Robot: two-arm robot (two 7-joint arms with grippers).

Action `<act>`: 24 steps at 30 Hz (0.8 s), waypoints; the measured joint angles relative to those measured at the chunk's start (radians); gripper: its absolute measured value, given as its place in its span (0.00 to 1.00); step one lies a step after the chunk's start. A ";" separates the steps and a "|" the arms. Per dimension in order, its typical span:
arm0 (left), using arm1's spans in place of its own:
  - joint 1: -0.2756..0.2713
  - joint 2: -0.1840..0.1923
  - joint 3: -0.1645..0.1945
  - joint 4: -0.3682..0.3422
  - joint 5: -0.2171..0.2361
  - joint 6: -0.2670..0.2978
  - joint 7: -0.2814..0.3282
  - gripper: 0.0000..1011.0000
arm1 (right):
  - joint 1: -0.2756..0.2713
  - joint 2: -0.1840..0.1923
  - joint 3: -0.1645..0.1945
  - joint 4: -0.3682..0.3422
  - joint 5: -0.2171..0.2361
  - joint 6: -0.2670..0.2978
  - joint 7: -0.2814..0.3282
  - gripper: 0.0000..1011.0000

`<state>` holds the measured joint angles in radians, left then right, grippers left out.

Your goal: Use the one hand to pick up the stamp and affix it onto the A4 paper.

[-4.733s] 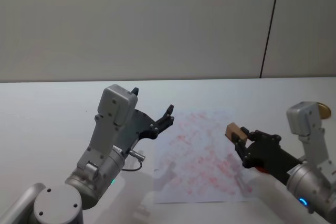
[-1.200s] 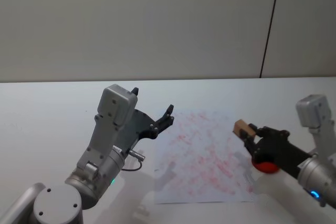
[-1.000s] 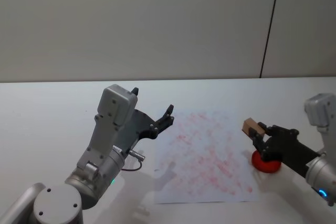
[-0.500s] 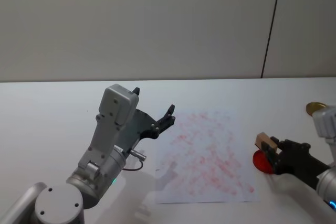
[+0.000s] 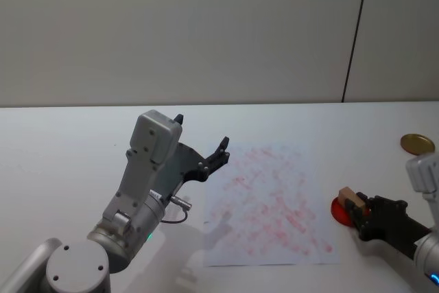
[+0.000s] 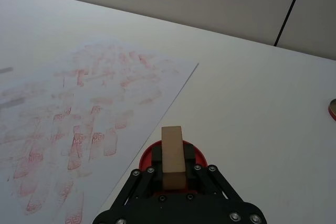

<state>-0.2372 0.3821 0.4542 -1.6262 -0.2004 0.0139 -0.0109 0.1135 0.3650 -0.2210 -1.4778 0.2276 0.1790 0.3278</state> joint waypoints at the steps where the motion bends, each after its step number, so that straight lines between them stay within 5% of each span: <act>1: 0.000 0.000 0.000 0.000 0.000 0.000 0.000 0.98 | 0.000 -0.001 -0.001 0.004 0.000 -0.002 -0.002 0.22; 9: 0.000 0.000 0.000 0.000 0.000 0.000 0.000 0.98 | 0.004 -0.007 -0.004 0.020 -0.003 -0.008 -0.012 0.28; 24: 0.000 0.000 0.000 0.000 0.000 0.000 0.000 0.98 | 0.010 -0.015 -0.008 0.022 0.002 -0.029 -0.024 0.77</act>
<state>-0.2372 0.3821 0.4542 -1.6262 -0.2004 0.0138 -0.0109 0.1232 0.3500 -0.2286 -1.4556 0.2297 0.1497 0.3034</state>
